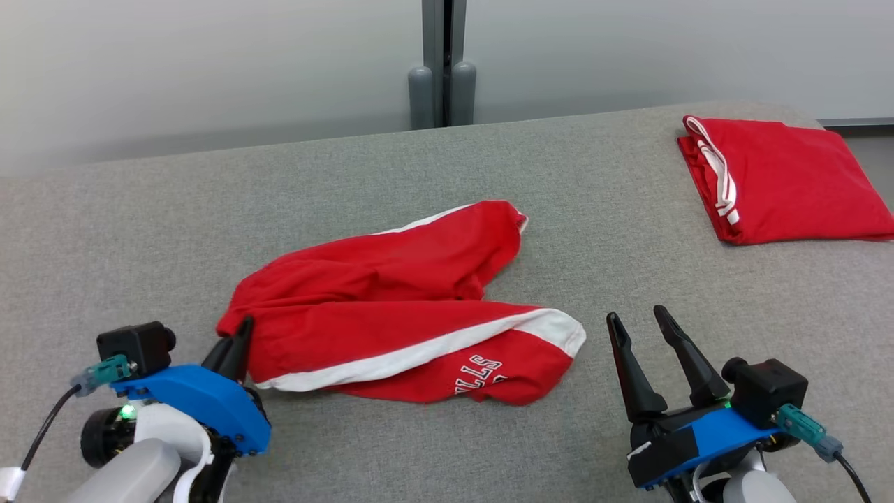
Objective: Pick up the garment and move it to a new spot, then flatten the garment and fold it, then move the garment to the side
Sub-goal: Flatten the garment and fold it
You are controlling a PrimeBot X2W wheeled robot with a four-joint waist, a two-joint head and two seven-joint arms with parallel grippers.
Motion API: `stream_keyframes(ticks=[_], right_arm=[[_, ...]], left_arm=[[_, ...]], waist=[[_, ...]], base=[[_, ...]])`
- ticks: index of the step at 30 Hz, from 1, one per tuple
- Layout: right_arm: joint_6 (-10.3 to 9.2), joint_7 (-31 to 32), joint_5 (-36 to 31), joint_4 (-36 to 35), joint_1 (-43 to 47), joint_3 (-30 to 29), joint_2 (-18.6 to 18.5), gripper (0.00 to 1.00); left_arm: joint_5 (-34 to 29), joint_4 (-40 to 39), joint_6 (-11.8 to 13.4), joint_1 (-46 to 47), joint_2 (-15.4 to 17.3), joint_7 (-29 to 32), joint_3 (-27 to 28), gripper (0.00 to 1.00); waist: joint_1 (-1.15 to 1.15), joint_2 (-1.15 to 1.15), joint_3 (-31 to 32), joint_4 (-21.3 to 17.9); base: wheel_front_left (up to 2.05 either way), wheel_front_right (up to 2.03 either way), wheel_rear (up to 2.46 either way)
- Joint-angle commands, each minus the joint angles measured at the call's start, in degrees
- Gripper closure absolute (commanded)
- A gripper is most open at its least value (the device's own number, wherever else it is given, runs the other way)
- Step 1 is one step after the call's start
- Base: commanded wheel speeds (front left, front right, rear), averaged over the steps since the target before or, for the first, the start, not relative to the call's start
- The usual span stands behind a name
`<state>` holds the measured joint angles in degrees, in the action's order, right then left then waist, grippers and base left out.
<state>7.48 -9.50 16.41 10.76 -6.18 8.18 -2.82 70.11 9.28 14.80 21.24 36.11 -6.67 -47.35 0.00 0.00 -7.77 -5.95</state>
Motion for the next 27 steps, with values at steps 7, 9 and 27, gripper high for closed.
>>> stream_keyframes(ticks=[7, 9, 27], right_arm=[[0.03, 0.37, -0.63, -0.05, -0.96, 0.09, -0.14, 0.0], [0.03, 0.51, -0.75, -0.26, -0.99, -0.15, -0.17, 0.0], [0.03, 1.76, -1.85, -2.09, 1.91, -4.05, -0.14, 0.0]], left_arm=[[-5.01, 12.09, 0.68, 4.23, -3.55, -4.41, -1.21, 0.85], [-5.56, 14.6, 0.04, 4.68, -5.17, -5.47, -1.34, 0.0], [-19.97, 9.07, -7.98, -9.35, -14.98, -8.54, 20.62, 0.0]], waist=[[0.0, 0.0, -0.82, -1.25], [0.0, 0.0, -0.86, -1.51], [0.0, 0.0, 2.91, 3.1]], base=[[0.0, 0.0, 0.0], [0.0, 0.0, 0.0], [0.0, 0.0, 0.0]])
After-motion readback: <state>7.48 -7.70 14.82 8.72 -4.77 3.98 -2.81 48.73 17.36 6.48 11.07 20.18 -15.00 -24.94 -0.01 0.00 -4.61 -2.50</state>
